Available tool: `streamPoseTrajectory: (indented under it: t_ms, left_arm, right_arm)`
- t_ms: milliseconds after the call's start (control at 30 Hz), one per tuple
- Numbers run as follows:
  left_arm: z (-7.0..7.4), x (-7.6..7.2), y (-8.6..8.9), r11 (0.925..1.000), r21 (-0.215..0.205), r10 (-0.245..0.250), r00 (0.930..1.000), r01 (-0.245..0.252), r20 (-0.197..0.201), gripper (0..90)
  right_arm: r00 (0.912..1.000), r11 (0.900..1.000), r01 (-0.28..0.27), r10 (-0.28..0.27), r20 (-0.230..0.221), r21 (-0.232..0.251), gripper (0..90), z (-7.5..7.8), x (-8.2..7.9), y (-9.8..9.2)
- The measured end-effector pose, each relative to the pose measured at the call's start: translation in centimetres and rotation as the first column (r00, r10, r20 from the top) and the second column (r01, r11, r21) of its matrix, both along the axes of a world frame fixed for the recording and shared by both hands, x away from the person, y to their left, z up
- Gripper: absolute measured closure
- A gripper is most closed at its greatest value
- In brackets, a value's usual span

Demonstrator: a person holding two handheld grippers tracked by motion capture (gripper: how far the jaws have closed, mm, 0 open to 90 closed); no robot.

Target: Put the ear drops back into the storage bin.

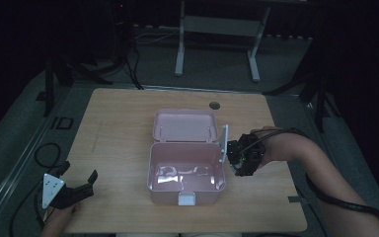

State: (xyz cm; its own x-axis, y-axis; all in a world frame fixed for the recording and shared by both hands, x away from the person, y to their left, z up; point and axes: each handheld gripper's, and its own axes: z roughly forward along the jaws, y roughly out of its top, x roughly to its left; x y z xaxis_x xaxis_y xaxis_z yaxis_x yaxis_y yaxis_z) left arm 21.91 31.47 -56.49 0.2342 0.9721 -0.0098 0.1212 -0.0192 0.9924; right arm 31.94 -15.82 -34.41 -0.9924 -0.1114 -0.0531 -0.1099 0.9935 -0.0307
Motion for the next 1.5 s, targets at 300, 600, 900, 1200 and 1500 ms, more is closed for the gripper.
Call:
streamPoseTrajectory:
  t_ms: [300, 600, 900, 1200, 1500]
  left_arm:
    - [0.0, 0.0, 0.0, 1.0000, -0.001, -0.001, 1.0000, 0.001, 0.000, 0.4]
    - [0.0, 0.0, 0.0, 1.0000, -0.002, -0.001, 1.0000, 0.001, 0.000, 0.4]
    - [0.0, 0.0, 0.0, 1.0000, -0.002, -0.002, 1.0000, 0.002, 0.001, 0.4]
    - [0.0, 0.0, 0.0, 1.0000, -0.004, -0.002, 1.0000, 0.002, 0.001, 0.4]
    - [0.0, 0.0, 0.0, 1.0000, -0.004, -0.002, 1.0000, 0.002, 0.003, 0.4]
  right_arm:
    - [0.9997, 1.000, -0.026, 0.026, 0.006, -0.014, 59.5, 0.8, -0.1, 2.4]
    - [0.9989, 0.999, -0.048, 0.048, 0.003, -0.006, 59.5, 0.4, 0.1, 5.1]
    - [0.9984, 0.998, -0.056, 0.056, -0.008, -0.018, 59.5, -1.5, 0.6, 6.6]
    - [0.9992, 0.999, -0.041, 0.041, -0.003, -0.036, 59.4, -4.2, 1.6, 7.2]
    - [0.9997, 0.999, -0.023, 0.023, -0.003, -0.031, 59.4, -6.9, 2.3, 7.6]
